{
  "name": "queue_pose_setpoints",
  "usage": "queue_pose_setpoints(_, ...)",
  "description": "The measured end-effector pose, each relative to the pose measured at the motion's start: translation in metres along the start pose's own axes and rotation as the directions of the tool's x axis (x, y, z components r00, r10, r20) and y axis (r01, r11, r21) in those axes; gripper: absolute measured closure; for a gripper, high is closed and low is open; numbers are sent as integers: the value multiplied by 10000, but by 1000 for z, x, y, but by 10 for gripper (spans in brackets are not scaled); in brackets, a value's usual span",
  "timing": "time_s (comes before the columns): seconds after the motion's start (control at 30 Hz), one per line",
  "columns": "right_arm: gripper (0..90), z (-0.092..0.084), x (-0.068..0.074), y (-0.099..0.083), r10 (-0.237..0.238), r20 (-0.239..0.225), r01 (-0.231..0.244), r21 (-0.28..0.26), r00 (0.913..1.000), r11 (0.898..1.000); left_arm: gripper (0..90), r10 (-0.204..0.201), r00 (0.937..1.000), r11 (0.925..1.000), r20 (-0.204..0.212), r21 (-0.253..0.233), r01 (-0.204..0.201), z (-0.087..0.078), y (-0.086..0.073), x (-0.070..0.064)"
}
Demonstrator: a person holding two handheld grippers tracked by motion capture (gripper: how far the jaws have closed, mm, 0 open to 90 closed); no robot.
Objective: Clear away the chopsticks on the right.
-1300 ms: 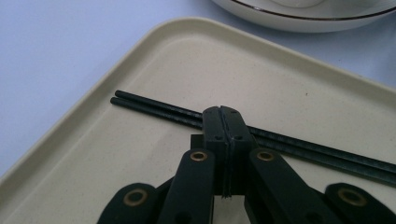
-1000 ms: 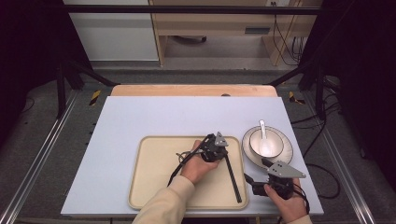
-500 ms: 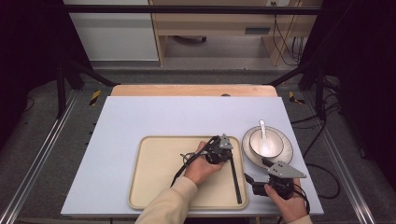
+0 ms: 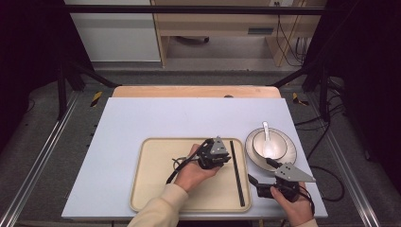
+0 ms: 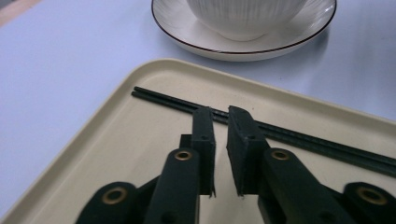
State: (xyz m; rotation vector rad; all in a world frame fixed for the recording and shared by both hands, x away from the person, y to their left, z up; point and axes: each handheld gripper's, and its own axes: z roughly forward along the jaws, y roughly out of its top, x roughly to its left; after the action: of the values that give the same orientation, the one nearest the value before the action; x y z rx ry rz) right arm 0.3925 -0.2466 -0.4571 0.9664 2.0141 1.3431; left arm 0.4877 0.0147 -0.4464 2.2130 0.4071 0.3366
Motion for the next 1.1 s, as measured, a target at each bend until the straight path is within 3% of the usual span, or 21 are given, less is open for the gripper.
queue_pose_setpoints(0.07,97,0,0,1,0,10,0,-60,10000,10000,704,-5,9999,9999,-125,-142,3,-10,-4,0)
queue_pose_setpoints(0.27,77,-1,-2,2,-41,52,42,-133,10000,9999,522,-570,9971,9956,-497,-774,531,-44,-21,9)
queue_pose_setpoints(0.47,77,-3,-7,2,52,157,-50,-124,9999,9999,380,-1076,9882,9856,-1087,-1418,917,-77,-41,17)
queue_pose_setpoints(0.73,73,-12,-15,2,141,372,-132,-238,9992,9996,239,-1307,9772,9723,-1671,-2142,934,-117,-66,22)
queue_pose_setpoints(0.9,70,-16,-19,2,209,519,-192,-324,9984,9993,174,-1510,9679,9628,-2008,-2517,980,-138,-82,25)
queue_pose_setpoints(1.03,67,-20,-23,1,216,527,-196,-367,9984,9991,130,-1710,9582,9500,-2292,-2964,986,-157,-99,30)
queue_pose_setpoints(1.1,63,-21,-25,0,213,543,-194,-348,9983,9992,115,-1866,9501,9444,-2501,-3120,1034,-166,-108,33)
